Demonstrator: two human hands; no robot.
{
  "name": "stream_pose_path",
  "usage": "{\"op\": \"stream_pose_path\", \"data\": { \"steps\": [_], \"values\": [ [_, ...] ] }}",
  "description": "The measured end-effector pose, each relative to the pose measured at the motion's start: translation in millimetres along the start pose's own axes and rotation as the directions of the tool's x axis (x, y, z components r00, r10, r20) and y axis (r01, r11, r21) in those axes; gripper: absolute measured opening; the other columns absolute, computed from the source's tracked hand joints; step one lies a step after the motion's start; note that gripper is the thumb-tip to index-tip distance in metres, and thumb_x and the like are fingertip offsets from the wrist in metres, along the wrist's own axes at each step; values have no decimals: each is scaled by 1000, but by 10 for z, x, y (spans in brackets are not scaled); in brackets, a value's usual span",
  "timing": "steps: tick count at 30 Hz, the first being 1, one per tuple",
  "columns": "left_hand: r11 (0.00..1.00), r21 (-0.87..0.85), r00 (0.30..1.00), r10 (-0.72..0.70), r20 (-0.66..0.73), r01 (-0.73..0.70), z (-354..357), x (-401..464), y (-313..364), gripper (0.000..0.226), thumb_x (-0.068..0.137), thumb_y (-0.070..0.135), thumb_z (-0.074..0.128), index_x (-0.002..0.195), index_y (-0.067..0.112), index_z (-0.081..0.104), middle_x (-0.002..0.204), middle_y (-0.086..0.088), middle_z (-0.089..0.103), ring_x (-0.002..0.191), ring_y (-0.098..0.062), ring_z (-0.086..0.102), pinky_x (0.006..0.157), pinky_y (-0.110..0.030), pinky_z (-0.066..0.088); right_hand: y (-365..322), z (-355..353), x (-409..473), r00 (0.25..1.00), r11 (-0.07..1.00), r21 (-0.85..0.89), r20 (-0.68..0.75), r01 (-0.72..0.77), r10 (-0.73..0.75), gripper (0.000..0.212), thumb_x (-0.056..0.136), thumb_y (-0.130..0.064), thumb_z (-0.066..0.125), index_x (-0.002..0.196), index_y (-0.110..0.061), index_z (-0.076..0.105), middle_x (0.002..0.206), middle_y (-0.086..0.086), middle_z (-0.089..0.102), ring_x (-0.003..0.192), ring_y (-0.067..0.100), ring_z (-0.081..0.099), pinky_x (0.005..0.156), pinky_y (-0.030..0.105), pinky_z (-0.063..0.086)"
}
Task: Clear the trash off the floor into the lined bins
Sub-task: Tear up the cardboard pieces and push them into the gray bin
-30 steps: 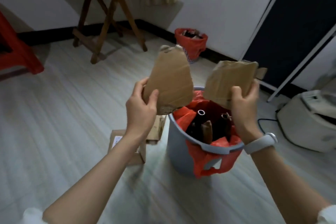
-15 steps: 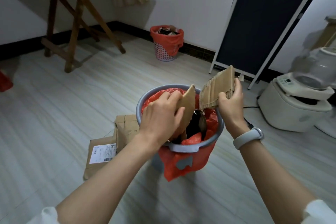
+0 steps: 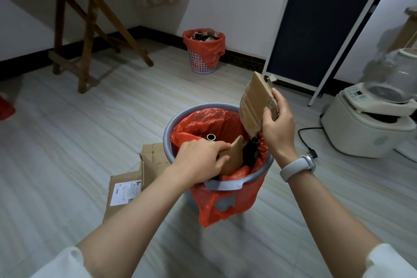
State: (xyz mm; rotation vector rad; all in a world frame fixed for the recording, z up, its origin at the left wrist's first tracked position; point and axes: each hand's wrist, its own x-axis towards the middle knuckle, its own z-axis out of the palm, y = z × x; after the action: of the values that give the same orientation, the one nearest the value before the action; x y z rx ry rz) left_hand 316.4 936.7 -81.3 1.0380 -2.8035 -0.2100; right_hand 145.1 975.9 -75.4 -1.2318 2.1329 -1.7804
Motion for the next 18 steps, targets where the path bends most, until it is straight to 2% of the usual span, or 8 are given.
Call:
{"op": "stream_pose_path", "data": {
  "steps": [5, 8, 10, 11, 13, 16, 18],
  "values": [
    [998, 66, 1000, -26, -3, 26, 147, -138, -106, 38, 95, 37, 36, 132, 37, 45, 108, 1, 67, 101, -24, 60, 73, -33, 41, 54, 172, -76, 990, 994, -38, 101, 105, -101, 45, 93, -11, 47, 137, -23, 41, 133, 4, 54, 117, 16, 52, 99, 38, 47],
    [992, 125, 999, -37, 8, 35, 140, -69, -116, 36, 93, 33, 36, 124, 32, 54, 109, -1, 64, 109, -26, 51, 86, -40, 36, 91, 283, -131, 958, 975, -129, 247, 179, -144, 46, 97, -16, 41, 141, -24, 32, 140, 5, 46, 125, 21, 46, 102, 39, 42],
    [978, 192, 996, -85, 29, 78, 142, -30, -127, 36, 93, 35, 35, 125, 30, 52, 120, -3, 57, 117, -28, 43, 94, -45, 32, 85, 339, -105, 911, 949, -248, 405, 196, -82, 47, 99, -23, 33, 143, -33, 23, 148, 1, 35, 134, 20, 34, 106, 47, 35],
    [973, 209, 993, -113, 43, 102, 151, -30, -144, 39, 93, 38, 35, 129, 30, 48, 126, -4, 53, 121, -29, 39, 96, -46, 31, 85, 355, -90, 885, 905, -358, 464, 231, -42, 47, 99, -24, 30, 143, -36, 21, 148, -1, 33, 136, 20, 29, 105, 51, 32],
    [967, 209, 983, -167, 70, 149, 189, -66, -199, 45, 94, 44, 34, 137, 31, 36, 134, -7, 44, 126, -30, 32, 100, -49, 26, 100, 374, -105, 867, 770, -560, 497, 308, 15, 47, 97, -21, 31, 141, -38, 25, 142, 0, 39, 132, 23, 29, 100, 51, 30],
    [962, 192, 977, -208, 44, 196, 223, -125, -266, 48, 94, 47, 33, 140, 35, 27, 137, -9, 37, 128, -30, 27, 104, -51, 21, 143, 392, -192, 890, 656, -684, 454, 318, 41, 49, 92, -16, 40, 135, -39, 38, 127, 1, 50, 118, 25, 37, 93, 44, 29],
    [962, 158, 973, -231, 26, 224, 228, -133, -281, 47, 94, 46, 32, 140, 36, 27, 139, -8, 35, 128, -30, 26, 106, -52, 18, 160, 400, -215, 882, 603, -738, 457, 304, 113, 50, 89, -15, 40, 132, -39, 43, 127, -1, 52, 118, 25, 37, 94, 43, 28]
  ]
}}
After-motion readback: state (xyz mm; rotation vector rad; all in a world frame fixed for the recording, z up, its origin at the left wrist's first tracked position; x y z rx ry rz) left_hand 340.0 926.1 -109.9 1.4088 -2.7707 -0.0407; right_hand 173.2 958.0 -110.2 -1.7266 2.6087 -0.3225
